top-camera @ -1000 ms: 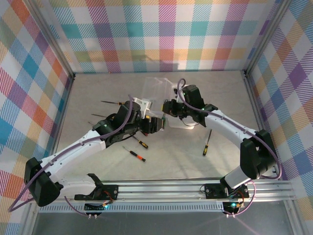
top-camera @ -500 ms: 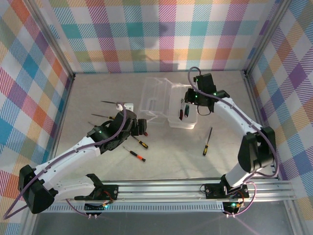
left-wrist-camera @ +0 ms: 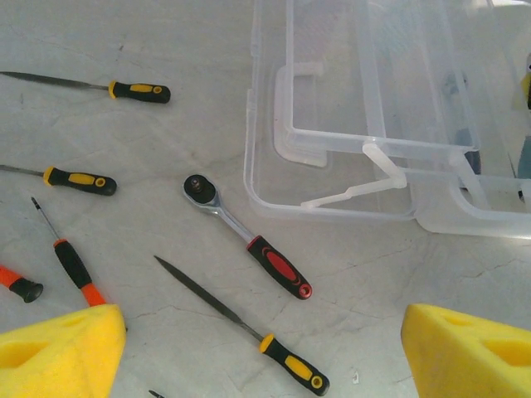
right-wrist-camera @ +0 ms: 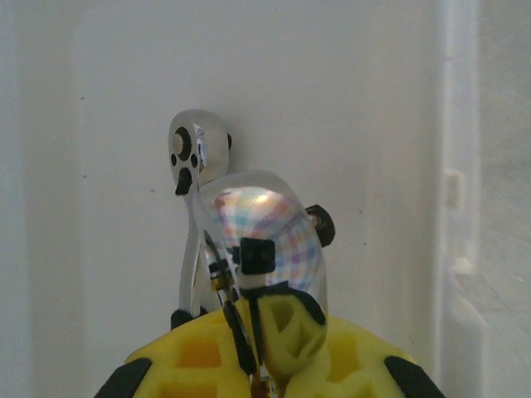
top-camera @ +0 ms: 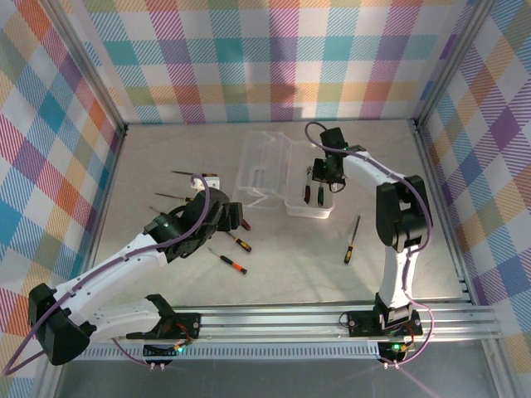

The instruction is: Pack the tool kit

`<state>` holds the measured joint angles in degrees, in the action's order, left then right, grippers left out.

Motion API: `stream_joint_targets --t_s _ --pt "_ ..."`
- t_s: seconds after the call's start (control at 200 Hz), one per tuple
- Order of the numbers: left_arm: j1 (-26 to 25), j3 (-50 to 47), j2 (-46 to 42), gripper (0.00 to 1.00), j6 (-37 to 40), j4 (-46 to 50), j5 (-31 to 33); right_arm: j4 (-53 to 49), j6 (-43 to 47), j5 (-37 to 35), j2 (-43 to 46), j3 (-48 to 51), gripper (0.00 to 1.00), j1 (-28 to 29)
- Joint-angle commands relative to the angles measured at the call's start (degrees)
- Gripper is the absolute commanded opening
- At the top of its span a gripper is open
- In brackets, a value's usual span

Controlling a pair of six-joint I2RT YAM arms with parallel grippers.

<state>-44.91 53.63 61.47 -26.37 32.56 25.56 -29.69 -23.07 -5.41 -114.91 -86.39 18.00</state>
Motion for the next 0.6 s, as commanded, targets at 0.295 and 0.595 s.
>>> stream_joint_targets --t_s 0.295,0.595 --pt "0.3 1.4 1.6 0.87 -1.3 1.0 2.4 -4.1 -0.8 -2.5 -7.4 -8.5 0.12 -0.3" --pt "0.4 1.8 4.7 0.87 -2.8 0.8 1.3 -4.1 -1.4 -1.9 -4.1 -8.4 0.24 -0.3"
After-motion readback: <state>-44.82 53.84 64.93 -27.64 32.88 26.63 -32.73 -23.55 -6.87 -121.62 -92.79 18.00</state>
